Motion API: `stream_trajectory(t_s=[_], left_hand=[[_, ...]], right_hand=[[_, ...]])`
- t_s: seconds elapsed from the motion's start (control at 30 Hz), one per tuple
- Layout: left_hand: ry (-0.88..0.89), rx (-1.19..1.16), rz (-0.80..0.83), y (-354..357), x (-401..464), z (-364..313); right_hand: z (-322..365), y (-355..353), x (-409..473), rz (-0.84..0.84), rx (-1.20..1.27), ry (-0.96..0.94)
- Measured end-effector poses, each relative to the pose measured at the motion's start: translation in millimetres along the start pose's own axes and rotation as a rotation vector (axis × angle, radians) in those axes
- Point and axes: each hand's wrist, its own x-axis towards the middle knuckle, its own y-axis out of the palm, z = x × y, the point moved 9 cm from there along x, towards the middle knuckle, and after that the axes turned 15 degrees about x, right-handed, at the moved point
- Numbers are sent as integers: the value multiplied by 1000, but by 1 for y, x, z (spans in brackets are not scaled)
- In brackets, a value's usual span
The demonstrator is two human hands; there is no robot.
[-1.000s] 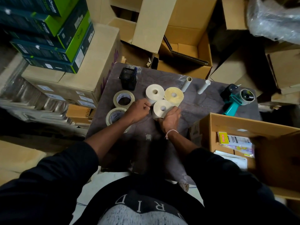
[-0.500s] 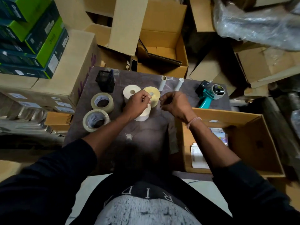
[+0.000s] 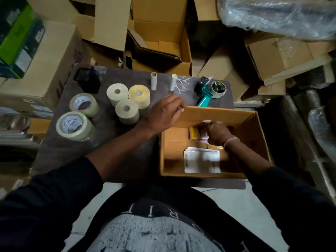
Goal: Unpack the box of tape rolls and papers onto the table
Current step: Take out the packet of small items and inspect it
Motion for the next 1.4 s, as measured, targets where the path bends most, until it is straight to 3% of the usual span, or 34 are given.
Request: stream_trajectory(t_s=[0.13,0.27,0.43,0.6,0.7,0.87,1.0,1.13,1.23,1.33,1.4], left_hand=[[-51,-19,288,37,-8,-16],[-123,160,573,66,-19,-14],[-196,138,639,88,-20,-16],[-243,132,749,113,-30,-14],[-237,126,776,120,-29,-19],[-227,-5,905,136,-28,-26],[-174,-87,1050,141,-28,-38],[-193,-215,1083,142,-28,-41],[-177,-178,1087,134,-23,-36],[-191,-36,1068,123,-16,-22],[-250,-70,1148,119,-20,-16]], right_hand=[[3,6,-16,-31,-177,-233],[0,8,-1,-41,-216,-271],[-7,22,9,-15,-244,-296],[0,15,1,-7,-124,-288],[-1,20,4,138,-149,-260],[16,11,-8,298,-165,-386],[24,1,-19,472,37,-402],[23,-3,-25,563,203,-370],[16,-6,-29,636,317,-329],[-4,-16,-29,609,394,-260],[-10,-30,-27,552,505,-252]])
